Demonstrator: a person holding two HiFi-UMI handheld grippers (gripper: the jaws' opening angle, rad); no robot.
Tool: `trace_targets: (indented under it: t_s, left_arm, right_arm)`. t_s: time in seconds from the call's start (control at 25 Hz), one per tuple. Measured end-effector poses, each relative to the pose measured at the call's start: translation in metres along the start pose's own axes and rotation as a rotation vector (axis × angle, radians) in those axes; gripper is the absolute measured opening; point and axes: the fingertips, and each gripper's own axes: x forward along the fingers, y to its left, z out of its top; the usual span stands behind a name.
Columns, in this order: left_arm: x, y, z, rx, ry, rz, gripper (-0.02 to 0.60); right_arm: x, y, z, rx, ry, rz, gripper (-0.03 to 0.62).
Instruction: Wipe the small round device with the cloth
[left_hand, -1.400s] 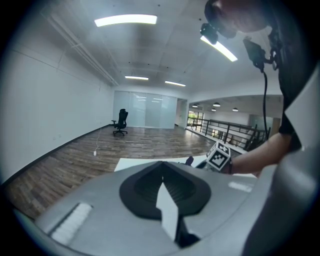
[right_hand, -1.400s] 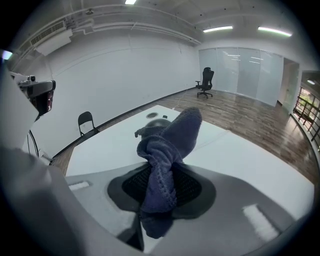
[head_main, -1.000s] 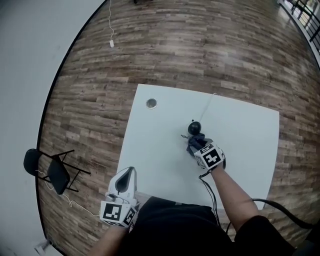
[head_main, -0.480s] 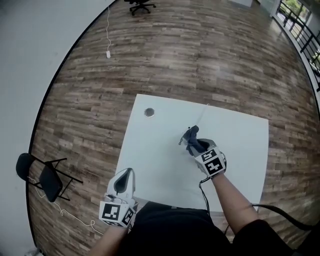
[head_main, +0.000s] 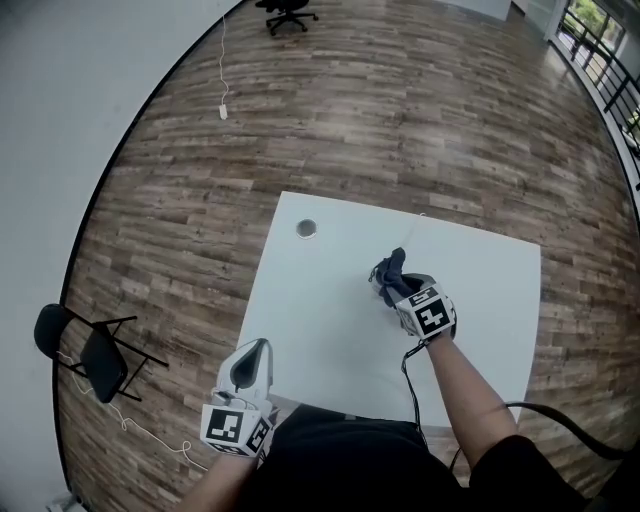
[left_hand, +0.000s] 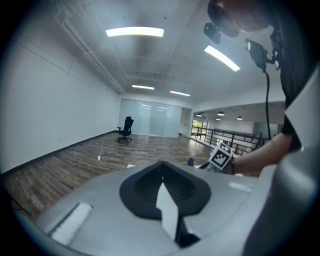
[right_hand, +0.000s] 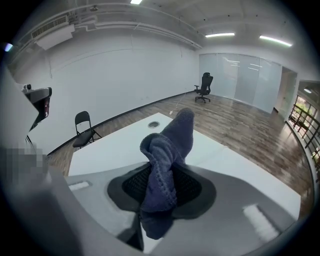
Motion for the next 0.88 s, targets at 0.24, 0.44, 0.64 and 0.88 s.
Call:
trace_targets:
  t_s: [0.24,0.44,0.64,0.88]
  left_arm:
    - [-0.005,0.007,-0.002,-0.01,0.004,0.016,0.006]
    - [-0.008,0.008,-0.004,-0.014,0.006,0.017,0.006]
    - [-0.011,0.011,-0.004,-0.022,-0.007,0.031,0.006]
    - [-0.011,0.013,-0.007,-0.029,0.0,0.029,0.006]
  right_arm:
    - [0.003,0.004,0.002,-0.015,0.017,0.008,0.115]
    - [0.003,0.011,0.005,-0.041,0.039,0.023,0.115]
    - [0.003,0.017,0.005,-0.061,0.081,0.018,0.115]
    - [0.006,0.014,-0.006,-0.193,0.196,-0.019,0.115]
